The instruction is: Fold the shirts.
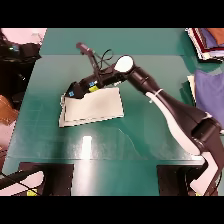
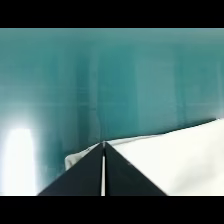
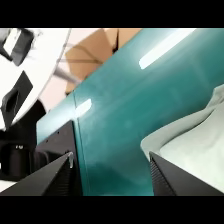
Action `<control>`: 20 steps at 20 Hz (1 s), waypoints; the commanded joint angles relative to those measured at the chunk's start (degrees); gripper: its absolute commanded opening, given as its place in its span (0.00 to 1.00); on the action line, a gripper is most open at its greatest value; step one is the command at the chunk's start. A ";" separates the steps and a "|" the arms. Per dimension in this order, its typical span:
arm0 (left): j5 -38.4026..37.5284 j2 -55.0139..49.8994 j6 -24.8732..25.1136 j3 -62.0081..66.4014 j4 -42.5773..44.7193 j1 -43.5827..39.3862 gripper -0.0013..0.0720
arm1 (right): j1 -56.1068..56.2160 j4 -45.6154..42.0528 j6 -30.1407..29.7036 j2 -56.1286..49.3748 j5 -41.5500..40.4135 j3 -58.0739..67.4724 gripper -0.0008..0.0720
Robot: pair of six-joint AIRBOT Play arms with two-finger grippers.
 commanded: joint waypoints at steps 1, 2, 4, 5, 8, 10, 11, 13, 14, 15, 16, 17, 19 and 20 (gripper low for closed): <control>-3.54 1.73 1.03 -0.02 0.55 2.58 0.05 | -1.86 -4.37 3.26 -3.13 7.93 0.79 0.67; -3.65 1.73 1.01 -0.02 0.35 2.43 0.05 | -3.80 -5.53 3.28 -1.86 9.01 -1.90 0.67; -3.82 1.73 1.03 -0.02 0.20 2.43 0.05 | -8.79 -7.45 3.30 2.08 9.73 -9.46 0.67; -4.07 1.70 1.01 -0.02 0.20 2.43 0.05 | -11.45 -8.63 3.69 4.50 9.25 -13.94 0.67; -4.22 1.68 1.01 -0.02 0.11 2.43 0.05 | -20.44 -13.68 6.99 12.07 7.15 -28.20 0.67; -4.26 1.68 0.98 -0.02 -0.33 2.43 0.05 | -25.75 -13.68 8.66 15.34 5.68 -36.15 0.76; -4.20 1.68 1.01 -0.02 -0.85 2.43 0.05 | -27.71 -13.68 9.09 15.91 4.94 -38.93 0.88; -3.69 1.68 1.01 -0.02 -2.34 2.43 0.05 | -29.14 -13.18 9.09 15.89 1.97 -42.80 0.88; -3.26 1.66 1.01 -0.02 -2.73 2.40 0.05 | -28.89 -11.34 9.05 15.63 -0.33 -43.93 0.86; -2.75 1.68 1.01 -0.02 -2.91 2.40 0.05 | -28.22 -8.68 8.76 14.69 -1.53 -44.11 0.86; -2.21 1.68 1.01 -0.02 -2.97 2.40 0.05 | -27.28 -6.56 7.21 13.35 -1.86 -43.39 0.85; -2.01 1.66 1.01 -0.02 -3.02 2.43 0.05 | -25.83 -4.96 6.56 11.47 -1.73 -41.79 0.80; -2.03 1.55 1.01 -0.02 -3.32 2.40 0.05 | -22.86 -2.73 6.60 6.75 -1.25 -37.16 0.80; -2.01 1.46 1.01 -0.13 -3.74 2.40 0.05 | -21.46 -0.85 6.60 4.42 -1.27 -34.86 0.80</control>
